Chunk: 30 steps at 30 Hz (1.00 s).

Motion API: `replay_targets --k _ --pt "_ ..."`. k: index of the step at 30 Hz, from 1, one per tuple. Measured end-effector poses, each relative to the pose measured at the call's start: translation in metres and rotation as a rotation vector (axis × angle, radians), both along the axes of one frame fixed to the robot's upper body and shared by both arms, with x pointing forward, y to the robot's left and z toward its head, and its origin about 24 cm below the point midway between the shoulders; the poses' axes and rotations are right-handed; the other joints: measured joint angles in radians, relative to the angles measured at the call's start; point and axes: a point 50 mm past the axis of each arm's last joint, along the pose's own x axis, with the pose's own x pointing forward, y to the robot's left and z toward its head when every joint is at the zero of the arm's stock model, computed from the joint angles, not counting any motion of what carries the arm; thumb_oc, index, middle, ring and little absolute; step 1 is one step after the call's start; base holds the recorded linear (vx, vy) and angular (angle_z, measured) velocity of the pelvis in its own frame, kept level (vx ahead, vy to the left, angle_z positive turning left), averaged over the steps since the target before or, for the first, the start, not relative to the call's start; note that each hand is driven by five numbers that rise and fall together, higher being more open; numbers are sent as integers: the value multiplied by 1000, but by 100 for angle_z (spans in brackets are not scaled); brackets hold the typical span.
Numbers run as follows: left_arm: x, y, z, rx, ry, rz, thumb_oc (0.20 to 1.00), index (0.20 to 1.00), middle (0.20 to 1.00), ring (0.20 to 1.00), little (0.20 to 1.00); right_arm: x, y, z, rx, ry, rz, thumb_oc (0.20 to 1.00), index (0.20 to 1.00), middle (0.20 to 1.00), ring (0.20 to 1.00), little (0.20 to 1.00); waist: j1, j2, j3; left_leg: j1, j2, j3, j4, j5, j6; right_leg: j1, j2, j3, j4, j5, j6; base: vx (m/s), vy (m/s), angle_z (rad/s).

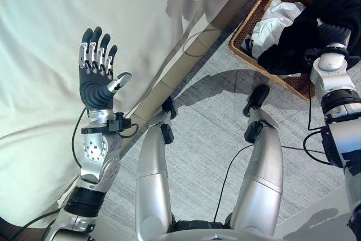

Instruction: Pick up clothes into the bucket

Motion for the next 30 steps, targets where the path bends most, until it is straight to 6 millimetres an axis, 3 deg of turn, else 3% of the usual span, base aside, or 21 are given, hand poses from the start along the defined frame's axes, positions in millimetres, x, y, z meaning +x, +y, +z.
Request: replay_targets --k 8,15,30 --pt "2 -1 6 -4 -21 -2 1000 1000 1000 1000 1000 1 -1 -5 -84 82 -32 200 200 200 200 200 2 0 0 -1 -1 -1 -2 0 0 0 0 0 1 -1 -1 0 0 0" --pt "2 -2 7 -4 -27 -3 1000 1000 1000 1000 1000 7 12 -7 -379 202 -20 200 200 200 200 200 -2 0 0 -3 0 -1 -2 0 0 -3 1 0 0 -1 -1 0 0 0" --pt "4 -1 12 -6 -49 2 1000 1000 1000 1000 1000 14 34 11 -635 228 0 200 200 200 200 200 1 0 0 -15 0 -6 5 3 -4 -14 1 0 9 1 1 0 0 0"
